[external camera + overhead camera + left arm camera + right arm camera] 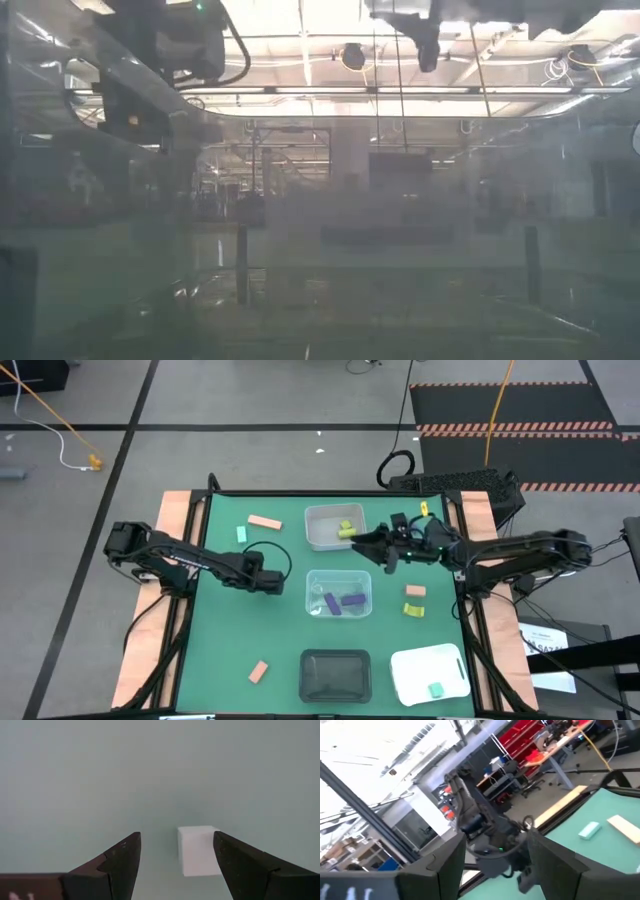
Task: Sort & place blocks by color
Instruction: Put the bottom blue block into the white bin
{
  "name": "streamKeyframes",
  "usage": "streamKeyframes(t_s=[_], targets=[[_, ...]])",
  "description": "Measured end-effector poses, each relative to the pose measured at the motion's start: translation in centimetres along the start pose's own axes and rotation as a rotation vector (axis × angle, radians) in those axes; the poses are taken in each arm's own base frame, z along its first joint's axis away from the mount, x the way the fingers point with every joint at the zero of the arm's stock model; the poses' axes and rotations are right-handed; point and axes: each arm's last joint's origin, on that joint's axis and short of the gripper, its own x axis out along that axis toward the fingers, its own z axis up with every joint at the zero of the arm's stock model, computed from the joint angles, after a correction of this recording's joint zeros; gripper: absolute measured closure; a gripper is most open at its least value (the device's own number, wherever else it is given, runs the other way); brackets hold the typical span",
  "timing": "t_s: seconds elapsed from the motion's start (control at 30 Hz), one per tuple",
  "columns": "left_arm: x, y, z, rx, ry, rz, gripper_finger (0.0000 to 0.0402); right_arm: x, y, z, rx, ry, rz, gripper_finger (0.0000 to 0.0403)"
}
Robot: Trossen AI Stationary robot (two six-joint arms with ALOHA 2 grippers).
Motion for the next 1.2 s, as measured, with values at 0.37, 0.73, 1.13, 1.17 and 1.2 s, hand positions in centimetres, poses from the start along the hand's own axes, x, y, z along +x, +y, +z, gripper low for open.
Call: streamKeyframes(t_s=[0.37, 0.73, 1.13, 1.17, 1.2], targets=[[0.5, -0.8, -0.1, -0.053, 0.003, -0.115, 0.0151, -0.4, 0.5, -0.9, 0.003, 0.083, -0.020, 0.0195], [1.7, -0.6, -0.8, -0.028, 0.007, -0.072, 0.0151, -0.5, 0.4, -1.5, 0.002, 0.131, -0.043, 0.0195], [2.1, -0.8, -1.4, 0.008, -0.009, -0.066, 0.0270, -0.5, 0.1, -1.8, 0.001, 0.158, -0.066, 0.0195], [2.0, -0.8, -1.3, 0.012, -0.014, -0.070, 0.0270, -0.5, 0.1, -1.8, 0.005, 0.165, -0.070, 0.0195], [2.0, -0.9, -1.3, 0.017, -0.015, -0.078, 0.0270, -0.6, 0.0, -1.9, 0.010, 0.173, -0.076, 0.0195]])
